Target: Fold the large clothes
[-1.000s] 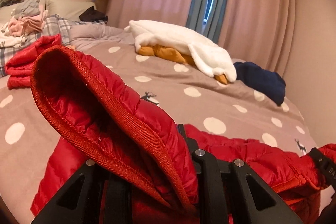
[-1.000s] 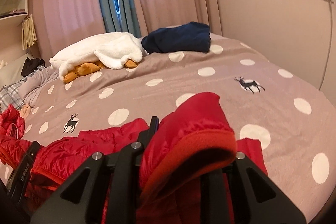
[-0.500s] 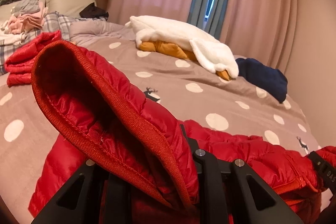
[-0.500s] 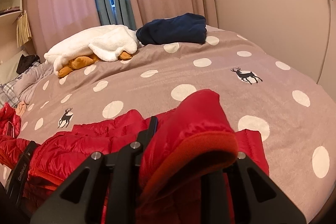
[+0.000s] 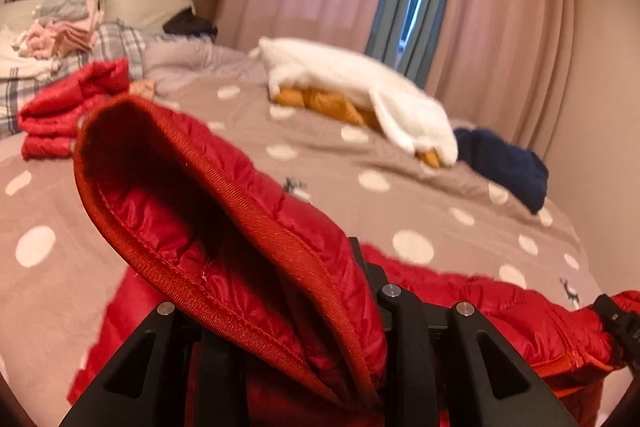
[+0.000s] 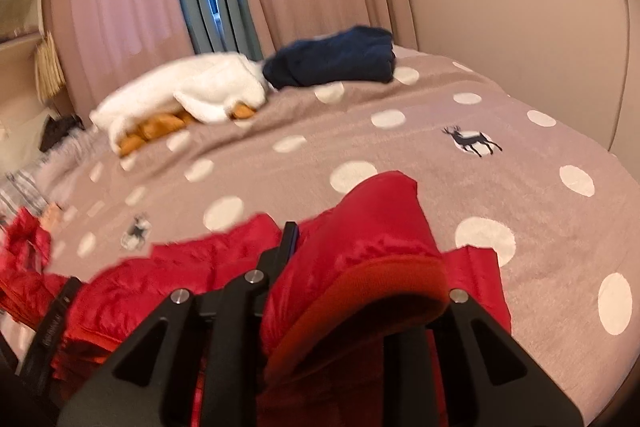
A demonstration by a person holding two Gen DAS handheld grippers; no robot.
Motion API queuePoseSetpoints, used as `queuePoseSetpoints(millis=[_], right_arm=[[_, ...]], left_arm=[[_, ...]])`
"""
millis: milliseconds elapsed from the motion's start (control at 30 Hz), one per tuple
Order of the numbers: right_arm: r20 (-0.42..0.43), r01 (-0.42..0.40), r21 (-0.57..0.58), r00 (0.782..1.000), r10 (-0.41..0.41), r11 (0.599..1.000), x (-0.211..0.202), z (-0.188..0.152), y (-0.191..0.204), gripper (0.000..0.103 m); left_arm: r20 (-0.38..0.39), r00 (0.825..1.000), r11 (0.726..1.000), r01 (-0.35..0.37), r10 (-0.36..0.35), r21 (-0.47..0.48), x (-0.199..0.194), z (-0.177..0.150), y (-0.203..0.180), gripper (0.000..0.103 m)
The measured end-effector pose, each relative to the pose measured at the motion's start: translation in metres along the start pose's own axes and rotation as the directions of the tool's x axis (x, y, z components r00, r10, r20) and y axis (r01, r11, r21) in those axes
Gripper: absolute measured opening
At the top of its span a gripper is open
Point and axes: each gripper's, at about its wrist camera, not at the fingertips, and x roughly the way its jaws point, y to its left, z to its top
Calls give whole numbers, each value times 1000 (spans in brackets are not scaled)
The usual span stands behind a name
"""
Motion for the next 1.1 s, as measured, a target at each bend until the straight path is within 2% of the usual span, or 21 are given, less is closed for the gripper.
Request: queuePoseSetpoints(millis=[233, 333, 367, 433, 500, 533, 667, 767, 800, 867, 900, 1000, 1100], right_arm=[[63, -49, 51, 997, 45, 998, -26, 15, 8, 23], [69, -67, 63, 996, 62, 996, -33, 20, 10, 23], [68, -67, 62, 996, 63, 996, -34, 21, 11, 23], [61, -56, 55, 997, 52, 997, -37, 22, 12, 23], [62, -59, 38, 996, 57, 998, -41, 23, 13, 23], [56, -68, 24, 996, 66, 997, -42, 23, 14, 23], [55, -47, -113, 997, 53, 992, -46, 17, 22, 23], [67, -17, -142, 997, 26, 990, -44, 12, 23, 23], [68, -18, -147, 997, 29, 989, -43, 12, 22, 23], [69, -26, -138, 997, 35, 990, -43, 16, 18, 23], [63, -33, -120, 997, 41, 992, -42, 18, 15, 23], [35, -61, -56, 997, 63, 997, -39, 25, 4, 23], [37, -67, -45, 997, 69, 997, -45, 28, 3, 23]], left_arm=[[20, 1000, 999, 17, -16, -41, -15, 17, 2, 26], [-21, 1000, 999, 16, -16, -41, -16, 26, 1, 26], [-40, 999, 998, 35, -37, -55, -17, 30, 3, 26], [-38, 995, 990, 82, -87, -116, -23, 30, 12, 26], [1, 991, 954, 129, -133, -272, -29, 19, 31, 26], [11, 989, 936, 144, -148, -320, -28, 10, 37, 26], [-31, 998, 977, 52, -60, -205, -15, 14, 21, 26], [-13, 996, 967, 78, -83, -241, -17, 19, 16, 26], [-18, 997, 974, 67, -73, -215, -18, 20, 12, 26], [-3, 999, 990, 35, -36, -136, -22, 19, 2, 26], [-7, 1000, 992, 28, -29, -126, -23, 19, 0, 26], [-23, 999, 992, 44, -48, -120, -24, 28, -3, 26], [-25, 999, 998, 39, -41, -57, -27, 40, -11, 26]])
